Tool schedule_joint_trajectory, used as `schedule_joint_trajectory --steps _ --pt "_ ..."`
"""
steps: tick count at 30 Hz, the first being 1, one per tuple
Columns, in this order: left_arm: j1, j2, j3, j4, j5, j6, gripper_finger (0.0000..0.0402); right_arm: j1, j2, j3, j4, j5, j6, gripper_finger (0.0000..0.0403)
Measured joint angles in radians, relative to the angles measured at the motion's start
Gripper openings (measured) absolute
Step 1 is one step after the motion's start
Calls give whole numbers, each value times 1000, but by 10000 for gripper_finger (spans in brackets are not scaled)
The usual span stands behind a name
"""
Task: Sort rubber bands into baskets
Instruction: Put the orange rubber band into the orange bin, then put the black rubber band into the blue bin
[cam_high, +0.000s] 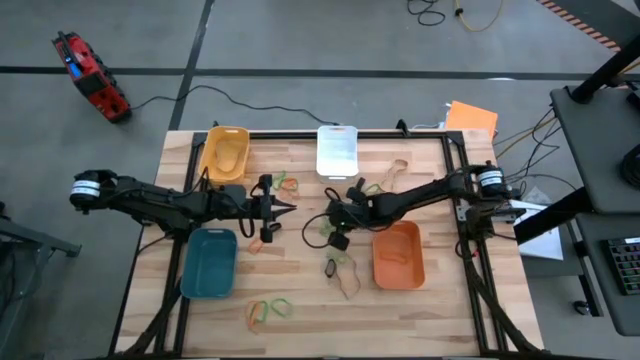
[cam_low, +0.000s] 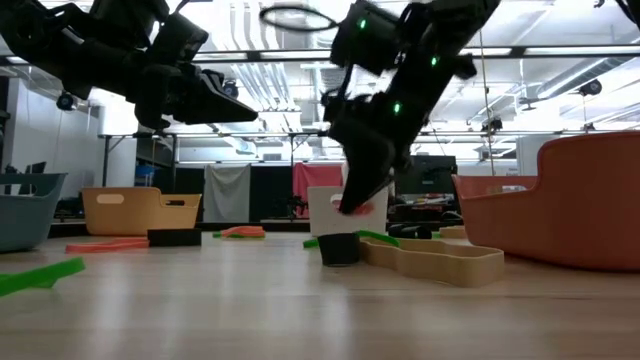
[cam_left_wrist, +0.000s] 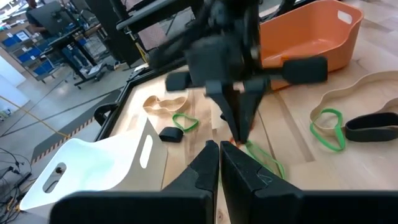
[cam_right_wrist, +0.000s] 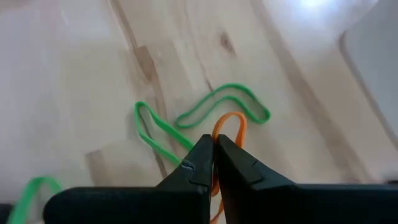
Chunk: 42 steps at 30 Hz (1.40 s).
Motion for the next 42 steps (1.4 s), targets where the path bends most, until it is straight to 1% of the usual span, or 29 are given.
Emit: schedule_joint_trajectory --steps 6,10,13,16,18,23,27,32,37,39,42 --pt "0 0 0 -4 0 -8 0 51 -142 0 -128 -9 35 9" --pt "0 0 0 -4 0 -20 0 108 -249 0 -242 -29 111 9" --pt "0 0 0 -5 0 -33 0 161 -319 0 -355 -32 204 9" --pt "0 0 0 -8 0 -48 0 215 -375 -5 -478 -26 342 9" --pt "0 0 0 -12 0 -56 0 252 -402 -21 -542 -1 432 9" --pt "0 0 0 -14 0 -85 0 331 -438 -101 -567 87 588 9" --pt "0 0 0 -20 0 -100 0 364 -443 -150 -564 105 666 14" --pt "0 0 -1 -22 0 -119 0 374 -438 -166 -561 106 674 45" --pt "0 0 -2 -22 0 -164 0 373 -442 -167 -565 121 661 97" --pt "0 0 -2 -23 0 -187 0 373 -443 -166 -565 150 635 118" --pt "0 0 -2 -24 0 -217 0 373 -443 -160 -555 223 580 144"
